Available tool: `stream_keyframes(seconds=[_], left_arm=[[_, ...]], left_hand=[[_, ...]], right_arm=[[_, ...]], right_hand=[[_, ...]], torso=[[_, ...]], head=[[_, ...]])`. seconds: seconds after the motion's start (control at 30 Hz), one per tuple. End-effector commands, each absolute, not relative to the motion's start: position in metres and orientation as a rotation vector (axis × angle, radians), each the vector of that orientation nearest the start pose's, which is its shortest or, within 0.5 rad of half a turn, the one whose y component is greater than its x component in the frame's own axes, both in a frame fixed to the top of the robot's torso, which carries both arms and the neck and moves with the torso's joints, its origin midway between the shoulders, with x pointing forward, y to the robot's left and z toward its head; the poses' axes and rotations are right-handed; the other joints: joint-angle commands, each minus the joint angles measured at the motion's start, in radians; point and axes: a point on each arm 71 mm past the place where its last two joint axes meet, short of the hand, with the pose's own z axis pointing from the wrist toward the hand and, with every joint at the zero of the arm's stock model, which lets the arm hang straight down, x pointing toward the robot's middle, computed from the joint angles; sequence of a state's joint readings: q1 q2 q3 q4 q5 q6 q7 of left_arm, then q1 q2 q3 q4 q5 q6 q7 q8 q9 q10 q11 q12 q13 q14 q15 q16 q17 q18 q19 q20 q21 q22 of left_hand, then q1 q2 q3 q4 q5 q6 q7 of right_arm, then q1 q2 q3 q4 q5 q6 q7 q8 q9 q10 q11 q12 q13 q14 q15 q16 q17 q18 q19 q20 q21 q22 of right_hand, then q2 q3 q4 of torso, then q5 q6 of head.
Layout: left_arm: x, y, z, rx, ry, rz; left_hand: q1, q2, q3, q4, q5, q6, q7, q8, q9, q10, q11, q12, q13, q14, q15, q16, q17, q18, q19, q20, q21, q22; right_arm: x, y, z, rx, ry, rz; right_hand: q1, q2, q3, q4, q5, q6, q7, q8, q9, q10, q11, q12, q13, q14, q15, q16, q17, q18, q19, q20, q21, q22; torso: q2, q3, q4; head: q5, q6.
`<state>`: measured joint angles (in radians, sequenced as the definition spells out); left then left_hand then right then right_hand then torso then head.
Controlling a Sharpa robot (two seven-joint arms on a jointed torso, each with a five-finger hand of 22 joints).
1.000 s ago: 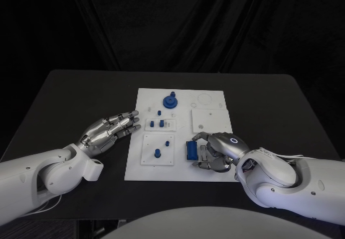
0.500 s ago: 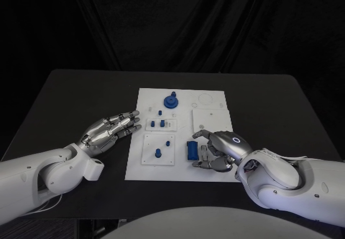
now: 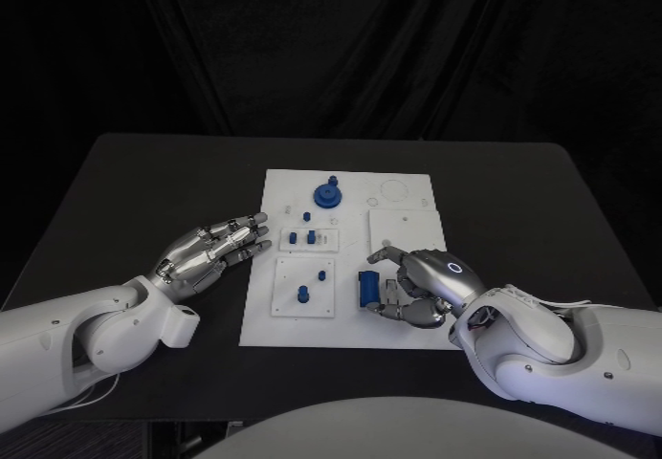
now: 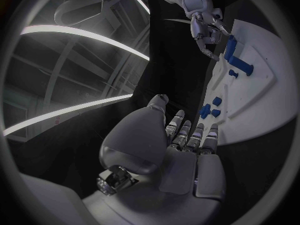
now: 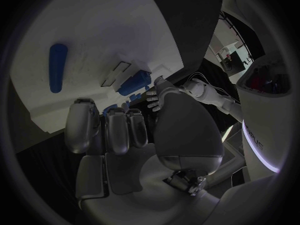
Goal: Assemble the parts on the task board
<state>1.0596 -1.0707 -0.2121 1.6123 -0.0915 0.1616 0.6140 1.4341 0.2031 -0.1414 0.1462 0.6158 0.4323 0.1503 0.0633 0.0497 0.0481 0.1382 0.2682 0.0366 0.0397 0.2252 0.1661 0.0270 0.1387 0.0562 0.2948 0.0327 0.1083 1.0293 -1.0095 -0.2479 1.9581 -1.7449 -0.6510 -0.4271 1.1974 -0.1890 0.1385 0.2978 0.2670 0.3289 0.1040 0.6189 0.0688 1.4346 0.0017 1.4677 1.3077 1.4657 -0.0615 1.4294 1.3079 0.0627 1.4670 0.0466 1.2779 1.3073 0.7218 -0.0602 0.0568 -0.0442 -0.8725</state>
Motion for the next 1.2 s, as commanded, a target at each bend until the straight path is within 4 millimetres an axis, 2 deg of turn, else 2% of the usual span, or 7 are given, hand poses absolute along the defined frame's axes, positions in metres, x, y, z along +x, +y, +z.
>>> stream_keyframes(seconds=[0.03,0.6,0.77,0.87,0.97,1.1,1.2], left_arm=[[0.391,0.270,-0.269,-1.098,1.625,-1.891],[0.391,0.269,-0.269,-1.099,1.629,-1.895],[0.391,0.269,-0.269,-1.099,1.631,-1.895],[0.391,0.269,-0.269,-1.099,1.632,-1.896],[0.390,0.268,-0.268,-1.097,1.623,-1.901],[0.388,0.266,-0.265,-1.087,1.594,-1.911],[0.386,0.266,-0.262,-1.053,1.574,-1.904]], left_hand=[[-0.001,-0.002,0.000,-0.008,0.004,0.003,0.015,0.007,0.002,0.001,0.009,0.007,0.002,-0.002,0.007,0.006,0.002,-0.007,0.007,-0.001,0.007,0.001],[-0.001,-0.002,0.001,-0.009,0.004,0.002,0.016,0.007,0.002,0.002,0.011,0.009,0.002,-0.002,0.007,0.007,0.002,-0.008,0.008,-0.001,0.007,0.002],[-0.001,-0.002,0.001,-0.009,0.005,0.002,0.016,0.008,0.002,0.002,0.011,0.009,0.002,-0.002,0.007,0.007,0.002,-0.008,0.008,-0.001,0.007,0.002],[-0.001,-0.001,0.002,-0.009,0.005,0.001,0.017,0.008,0.002,0.002,0.012,0.010,0.002,-0.002,0.007,0.007,0.002,-0.008,0.009,-0.001,0.008,0.003],[-0.001,-0.001,0.002,-0.009,0.005,0.001,0.017,0.008,0.002,0.002,0.012,0.010,0.002,-0.002,0.007,0.007,0.002,-0.008,0.009,-0.001,0.008,0.003],[0.000,0.001,0.008,-0.016,0.009,0.007,0.023,0.011,0.002,0.005,0.023,0.018,0.003,-0.004,-0.004,0.004,0.001,-0.008,0.010,-0.002,0.008,0.002],[0.010,-0.001,0.025,-0.036,0.042,0.016,0.028,0.017,0.003,0.007,0.030,0.028,0.003,-0.006,-0.020,0.003,0.000,0.000,0.009,-0.004,0.008,0.001]], right_arm=[[0.328,-0.176,-0.255,-0.075,1.668,0.681],[0.331,-0.176,-0.260,-0.051,1.714,0.668],[0.331,-0.175,-0.260,-0.050,1.709,0.675],[0.331,-0.175,-0.259,-0.051,1.705,0.681],[0.330,-0.175,-0.257,-0.052,1.683,0.702],[0.327,-0.178,-0.251,-0.042,1.632,0.742],[0.325,-0.184,-0.243,-0.018,1.578,0.790]], right_hand=[[0.003,0.020,0.013,-0.001,0.003,0.012,0.000,0.005,-0.001,0.005,0.002,0.003,0.079,0.059,-0.003,0.005,0.009,0.000,0.014,-0.003,0.002,0.180],[0.092,0.063,0.062,-0.007,-0.047,0.040,0.003,0.000,-0.002,0.003,0.004,0.004,0.078,0.058,-0.002,0.004,0.007,0.001,0.013,-0.002,-0.001,0.179],[0.143,0.063,0.066,-0.009,-0.113,0.051,0.003,0.001,-0.001,0.008,0.004,0.009,0.085,0.060,-0.002,0.007,0.013,0.000,0.015,-0.001,0.003,0.181],[0.155,0.051,0.055,-0.006,-0.152,0.057,0.004,0.001,-0.001,0.010,0.004,0.010,0.086,0.060,-0.001,0.009,0.014,0.000,0.015,-0.002,0.004,0.181],[0.136,0.006,0.010,-0.002,-0.203,0.058,0.004,-0.002,-0.002,0.008,0.005,0.009,0.083,0.059,-0.001,0.007,0.011,0.000,0.015,-0.001,0.002,0.180],[0.099,-0.023,-0.024,0.000,-0.216,0.066,0.003,0.000,0.000,0.012,0.004,0.012,0.087,0.060,-0.001,0.009,0.014,-0.001,0.017,-0.002,0.010,0.183],[0.053,-0.033,-0.038,0.001,-0.217,0.097,0.003,0.012,0.004,0.033,0.003,0.028,0.114,0.061,-0.003,0.012,0.020,-0.006,0.024,-0.003,0.031,0.188]], torso=[[0.000,-0.0009,-0.0003],[-0.001,-0.0007,0.0003],[-0.001,-0.0005,0.0002],[0.000,-0.0006,0.0006],[-0.001,-0.0004,0.0006],[-0.001,-0.0003,0.0002],[-0.001,-0.0002,0.0003]], head=[[0.000,0.000],[0.000,0.000],[0.000,0.000],[-0.001,0.000],[-0.001,0.000],[-0.003,0.000],[0.000,0.000]])
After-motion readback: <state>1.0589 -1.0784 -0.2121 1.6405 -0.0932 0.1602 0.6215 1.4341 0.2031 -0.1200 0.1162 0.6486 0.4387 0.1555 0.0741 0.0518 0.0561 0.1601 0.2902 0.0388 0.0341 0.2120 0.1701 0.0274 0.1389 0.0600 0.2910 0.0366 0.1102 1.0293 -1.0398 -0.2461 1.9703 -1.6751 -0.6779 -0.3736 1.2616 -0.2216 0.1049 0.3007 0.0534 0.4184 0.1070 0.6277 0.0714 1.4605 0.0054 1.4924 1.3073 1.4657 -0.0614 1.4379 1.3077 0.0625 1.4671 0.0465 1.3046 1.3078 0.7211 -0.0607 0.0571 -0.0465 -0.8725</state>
